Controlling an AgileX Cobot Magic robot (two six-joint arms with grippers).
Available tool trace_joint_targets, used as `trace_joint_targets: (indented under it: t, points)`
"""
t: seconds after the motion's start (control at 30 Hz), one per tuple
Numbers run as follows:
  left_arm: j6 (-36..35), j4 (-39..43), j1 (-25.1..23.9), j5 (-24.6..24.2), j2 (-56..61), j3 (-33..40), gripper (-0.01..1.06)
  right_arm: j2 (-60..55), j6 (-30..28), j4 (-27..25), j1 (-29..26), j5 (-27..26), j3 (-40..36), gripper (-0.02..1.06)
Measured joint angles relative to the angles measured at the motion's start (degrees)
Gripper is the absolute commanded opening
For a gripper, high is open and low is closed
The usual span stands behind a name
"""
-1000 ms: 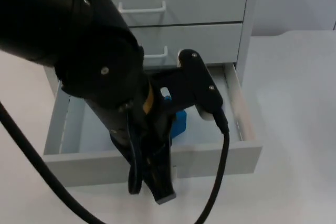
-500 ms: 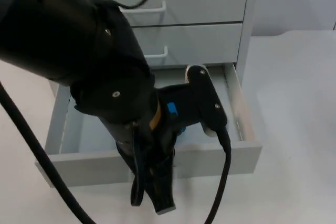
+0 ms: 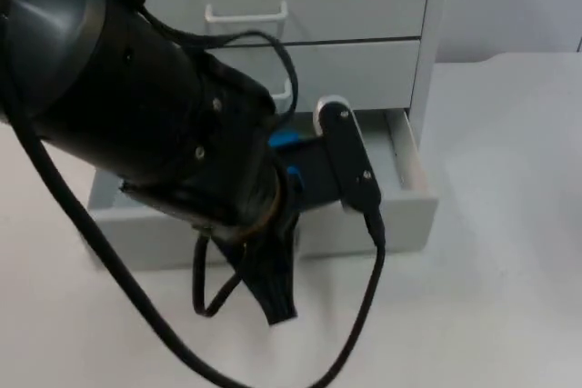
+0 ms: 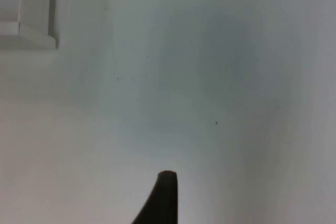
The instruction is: Open the drawer with the left hand, place the block into the drawer with the right hand, then close the drawer with the left hand.
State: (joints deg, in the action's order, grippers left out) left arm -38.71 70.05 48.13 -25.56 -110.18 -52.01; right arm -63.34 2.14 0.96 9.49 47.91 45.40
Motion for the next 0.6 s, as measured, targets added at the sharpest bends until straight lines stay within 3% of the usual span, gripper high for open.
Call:
trace_joint_targets:
  t: [0.1, 0.13, 0.23, 0.33, 0.6]
  points:
    - [-10.4, 13.2, 0.0, -1.8, -1.1, 0.0, 0.00, 0.0, 0.0, 0.0, 0.0, 0.0, 0.0, 0.81]
    - [-10.4, 13.2, 0.0, -1.8, -1.1, 0.0, 0.00, 0.0, 0.0, 0.0, 0.0, 0.0, 0.0, 0.81]
    - [-20.0, 23.7, 0.0, -4.8, -3.6, 0.0, 0.00, 0.0, 0.0, 0.0, 0.0, 0.0, 0.0, 0.81]
    - [-24.8, 27.8, -0.2, -9.0, -6.1, -0.7, 0.00, 0.0, 0.0, 0.0, 0.0, 0.0, 0.0, 0.81]
    - [-27.2, 29.8, -5.5, -10.3, -11.8, -7.0, 0.00, 0.0, 0.0, 0.0, 0.0, -0.2, 0.0, 0.81]
